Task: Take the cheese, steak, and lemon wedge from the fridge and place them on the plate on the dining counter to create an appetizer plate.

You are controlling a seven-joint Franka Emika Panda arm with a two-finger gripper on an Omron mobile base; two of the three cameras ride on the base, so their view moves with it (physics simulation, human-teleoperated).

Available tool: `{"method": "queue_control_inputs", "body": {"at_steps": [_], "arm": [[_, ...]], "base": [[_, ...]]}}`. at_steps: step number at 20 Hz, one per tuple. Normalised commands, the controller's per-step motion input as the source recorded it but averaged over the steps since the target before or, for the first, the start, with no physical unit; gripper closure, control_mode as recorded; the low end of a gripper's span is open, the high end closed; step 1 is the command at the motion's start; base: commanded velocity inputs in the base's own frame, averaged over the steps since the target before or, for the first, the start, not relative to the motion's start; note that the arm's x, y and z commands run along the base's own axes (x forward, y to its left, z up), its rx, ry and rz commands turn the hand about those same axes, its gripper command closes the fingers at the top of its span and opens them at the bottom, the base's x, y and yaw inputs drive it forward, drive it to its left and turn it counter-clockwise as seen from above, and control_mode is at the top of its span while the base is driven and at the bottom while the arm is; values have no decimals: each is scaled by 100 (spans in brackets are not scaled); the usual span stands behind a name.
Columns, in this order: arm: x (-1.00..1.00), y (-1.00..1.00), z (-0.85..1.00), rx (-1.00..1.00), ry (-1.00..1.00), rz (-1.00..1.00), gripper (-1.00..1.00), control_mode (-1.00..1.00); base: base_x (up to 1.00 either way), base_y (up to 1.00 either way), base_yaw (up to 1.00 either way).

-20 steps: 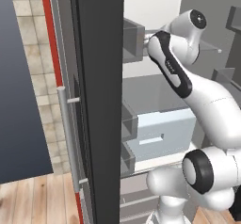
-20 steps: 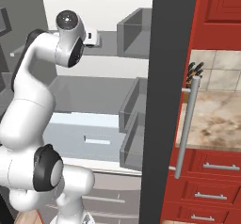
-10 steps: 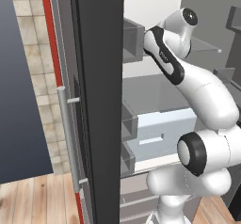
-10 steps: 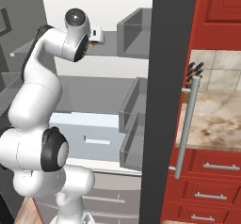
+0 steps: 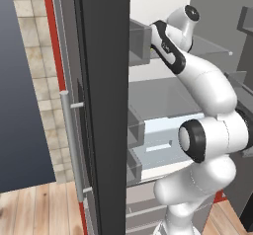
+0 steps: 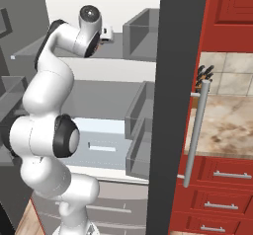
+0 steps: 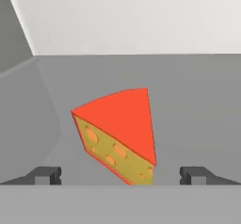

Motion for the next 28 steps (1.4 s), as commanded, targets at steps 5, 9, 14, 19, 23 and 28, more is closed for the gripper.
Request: {"method": "queue_control_inputs", "body": {"at_steps": [5,9,14,19,23,28], "arm": [[40,0,-18,-8,0,2,-100,-100],[34,0,-30,-13,0,1,-100,-100],[31,0,-24,-13,-1,1,-100,-100],[2,8,-25,-10,-4,0,100,-100],[0,3,-7,0,-6,0,100,-100],[-19,-10,-5,0,-8,0,100,-100]], "base": [[0,0,0],[0,0,0],[0,0,0],[0,0,0],[0,0,0],[0,0,0]]}}
